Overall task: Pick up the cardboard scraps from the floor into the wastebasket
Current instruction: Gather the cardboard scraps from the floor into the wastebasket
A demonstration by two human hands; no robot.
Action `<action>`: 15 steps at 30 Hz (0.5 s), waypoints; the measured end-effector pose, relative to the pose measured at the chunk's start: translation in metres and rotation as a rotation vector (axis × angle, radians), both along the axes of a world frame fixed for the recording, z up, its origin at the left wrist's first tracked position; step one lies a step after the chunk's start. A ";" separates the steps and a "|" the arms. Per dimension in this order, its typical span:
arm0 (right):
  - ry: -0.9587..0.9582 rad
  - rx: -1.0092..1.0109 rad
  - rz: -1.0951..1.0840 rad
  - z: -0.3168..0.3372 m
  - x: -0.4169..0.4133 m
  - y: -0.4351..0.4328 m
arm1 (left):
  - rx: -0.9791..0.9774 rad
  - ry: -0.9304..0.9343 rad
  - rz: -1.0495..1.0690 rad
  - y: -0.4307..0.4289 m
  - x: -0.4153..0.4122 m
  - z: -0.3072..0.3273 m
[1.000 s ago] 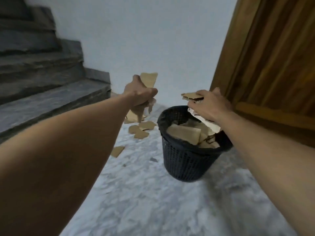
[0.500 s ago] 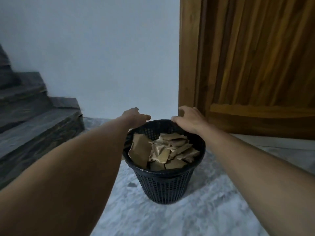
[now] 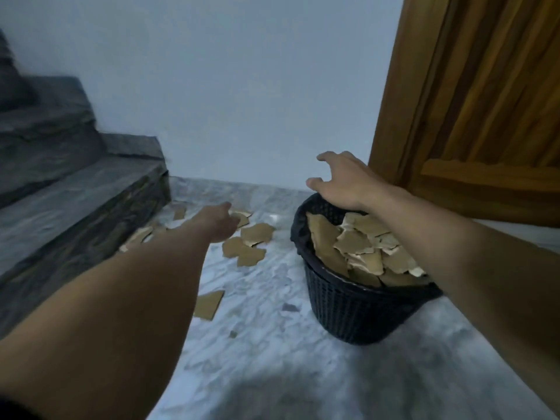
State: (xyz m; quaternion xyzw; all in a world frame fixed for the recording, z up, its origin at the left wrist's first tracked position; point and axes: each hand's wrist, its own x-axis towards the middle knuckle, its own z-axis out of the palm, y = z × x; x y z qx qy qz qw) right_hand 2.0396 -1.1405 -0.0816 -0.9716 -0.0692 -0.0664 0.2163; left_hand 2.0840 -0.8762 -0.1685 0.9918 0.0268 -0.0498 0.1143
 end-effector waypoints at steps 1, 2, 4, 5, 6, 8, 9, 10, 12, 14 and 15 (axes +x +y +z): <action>-0.005 -0.022 0.019 -0.004 0.006 0.019 | -0.010 0.011 -0.008 0.017 0.001 -0.014; -0.003 -0.045 0.042 -0.008 0.012 0.039 | -0.033 0.030 -0.014 0.032 0.001 -0.029; 0.012 -0.100 0.083 -0.022 0.024 0.078 | -0.073 0.082 -0.018 0.059 0.002 -0.063; 0.028 -0.126 0.089 -0.030 0.030 0.095 | -0.076 0.105 -0.017 0.069 0.001 -0.079; 0.050 -0.146 0.088 -0.040 0.036 0.110 | -0.081 0.125 -0.016 0.076 -0.002 -0.096; 0.109 -0.165 0.075 -0.061 0.048 0.134 | -0.107 0.165 -0.032 0.084 -0.008 -0.127; 0.140 -0.165 0.069 -0.074 0.054 0.143 | -0.110 0.181 -0.051 0.087 -0.011 -0.142; 0.164 -0.164 0.058 -0.087 0.061 0.150 | -0.107 0.185 -0.077 0.090 -0.012 -0.154; 0.195 -0.167 0.035 -0.117 0.073 0.161 | -0.123 0.159 -0.108 0.097 -0.014 -0.176; 0.240 -0.151 0.013 -0.150 0.081 0.169 | -0.109 0.142 -0.089 0.103 -0.018 -0.198; 0.268 -0.141 0.005 -0.166 0.083 0.171 | -0.071 0.129 -0.068 0.106 -0.019 -0.211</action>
